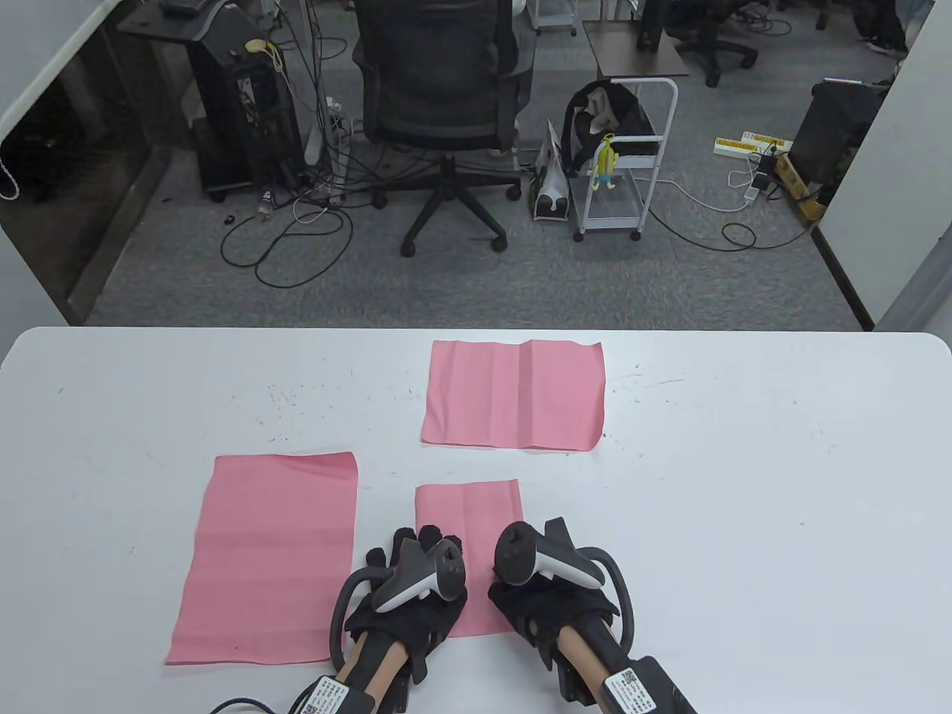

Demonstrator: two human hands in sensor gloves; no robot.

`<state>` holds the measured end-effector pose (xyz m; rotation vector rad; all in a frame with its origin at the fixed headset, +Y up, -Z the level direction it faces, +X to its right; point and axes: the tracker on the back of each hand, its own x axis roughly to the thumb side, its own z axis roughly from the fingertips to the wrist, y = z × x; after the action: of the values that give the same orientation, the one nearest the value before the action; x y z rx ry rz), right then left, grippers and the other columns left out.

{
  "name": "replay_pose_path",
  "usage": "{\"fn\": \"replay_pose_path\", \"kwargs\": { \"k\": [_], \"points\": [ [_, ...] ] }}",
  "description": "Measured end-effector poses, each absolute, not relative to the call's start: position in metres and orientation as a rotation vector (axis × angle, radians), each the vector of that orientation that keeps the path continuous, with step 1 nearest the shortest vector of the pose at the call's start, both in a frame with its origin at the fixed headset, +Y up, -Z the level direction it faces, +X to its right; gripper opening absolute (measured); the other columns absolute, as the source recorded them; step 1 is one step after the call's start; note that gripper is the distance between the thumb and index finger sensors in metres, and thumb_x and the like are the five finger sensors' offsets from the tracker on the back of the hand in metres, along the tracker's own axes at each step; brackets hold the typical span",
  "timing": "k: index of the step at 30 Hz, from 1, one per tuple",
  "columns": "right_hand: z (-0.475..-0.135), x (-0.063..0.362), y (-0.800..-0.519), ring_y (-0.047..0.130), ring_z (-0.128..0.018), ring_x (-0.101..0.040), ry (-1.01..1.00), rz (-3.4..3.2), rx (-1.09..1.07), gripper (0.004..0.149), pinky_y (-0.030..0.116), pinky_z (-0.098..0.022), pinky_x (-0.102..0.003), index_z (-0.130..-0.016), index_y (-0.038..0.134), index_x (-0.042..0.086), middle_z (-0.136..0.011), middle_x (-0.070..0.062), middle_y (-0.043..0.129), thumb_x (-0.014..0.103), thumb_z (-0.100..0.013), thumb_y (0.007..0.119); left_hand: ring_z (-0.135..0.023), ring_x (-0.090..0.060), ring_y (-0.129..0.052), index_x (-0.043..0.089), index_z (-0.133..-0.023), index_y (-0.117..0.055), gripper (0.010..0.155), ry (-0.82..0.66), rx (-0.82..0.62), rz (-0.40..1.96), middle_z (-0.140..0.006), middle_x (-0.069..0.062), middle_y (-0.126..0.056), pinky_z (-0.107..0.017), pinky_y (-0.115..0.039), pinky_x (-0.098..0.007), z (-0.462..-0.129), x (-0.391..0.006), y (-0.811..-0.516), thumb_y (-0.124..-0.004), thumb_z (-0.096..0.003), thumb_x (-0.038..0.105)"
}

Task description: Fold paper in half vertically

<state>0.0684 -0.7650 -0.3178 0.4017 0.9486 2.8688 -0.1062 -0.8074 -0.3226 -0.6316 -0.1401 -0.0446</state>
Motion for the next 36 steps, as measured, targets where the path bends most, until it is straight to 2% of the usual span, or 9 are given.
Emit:
{"fn": "replay_pose_path", "kwargs": {
  "k": [12, 21, 26, 32, 36],
  "points": [
    [-0.262, 0.073, -0.765, 0.058, -0.100, -0.034, 0.958, 2.892, 0.561, 0.059, 0.057, -0.073, -0.053, -0.102, 0.060, 0.020, -0.110, -0.008, 0.056, 0.049, -0.050, 0.063, -0.115, -0.032, 0.003, 0.040, -0.112, 0.002, 0.074, -0.139, -0.631, -0.044, -0.122, 0.006, 0.009, -0.084, -0.014, -0.065, -0.323, -0.106, -0.807, -0.034, -0.0526, 0.064],
    [-0.263, 0.075, -0.765, 0.057, -0.099, -0.033, 0.964, 2.860, 0.538, 0.059, 0.056, -0.073, -0.053, -0.102, 0.061, 0.021, -0.109, -0.008, 0.056, 0.049, -0.050, 0.062, -0.115, -0.032, 0.003, 0.040, -0.113, 0.002, 0.074, -0.139, -0.630, -0.044, -0.122, 0.006, 0.009, -0.084, -0.014, -0.065, -0.322, -0.106, -0.807, -0.034, -0.0526, 0.064],
    [-0.280, 0.085, -0.758, 0.058, -0.100, -0.035, 1.015, 2.696, 0.473, 0.060, 0.056, -0.073, -0.054, -0.103, 0.060, 0.021, -0.110, -0.008, 0.057, 0.050, -0.050, 0.062, -0.115, -0.032, 0.003, 0.039, -0.113, 0.002, 0.074, -0.140, -0.631, -0.043, -0.122, 0.006, 0.009, -0.084, -0.014, -0.065, -0.322, -0.106, -0.807, -0.034, -0.0527, 0.064],
    [-0.322, 0.093, -0.759, 0.039, -0.106, -0.039, 0.925, 2.631, 0.169, 0.068, 0.044, -0.076, -0.058, -0.108, 0.040, 0.023, -0.116, -0.009, 0.034, 0.053, -0.051, 0.060, -0.115, -0.032, 0.003, 0.040, -0.113, 0.002, 0.074, -0.140, -0.630, -0.043, -0.122, 0.006, 0.009, -0.084, -0.014, -0.065, -0.322, -0.106, -0.807, -0.034, -0.0526, 0.064],
    [-0.350, 0.096, -0.775, 0.026, -0.106, -0.041, 0.887, 2.583, -0.038, 0.071, 0.035, -0.077, -0.059, -0.109, 0.029, 0.025, -0.116, -0.008, 0.022, 0.054, -0.052, 0.059, -0.115, -0.032, 0.003, 0.040, -0.112, 0.002, 0.074, -0.141, -0.629, -0.041, -0.122, 0.006, 0.009, -0.084, -0.014, -0.065, -0.322, -0.107, -0.807, -0.034, -0.0526, 0.064]
  ]
}}
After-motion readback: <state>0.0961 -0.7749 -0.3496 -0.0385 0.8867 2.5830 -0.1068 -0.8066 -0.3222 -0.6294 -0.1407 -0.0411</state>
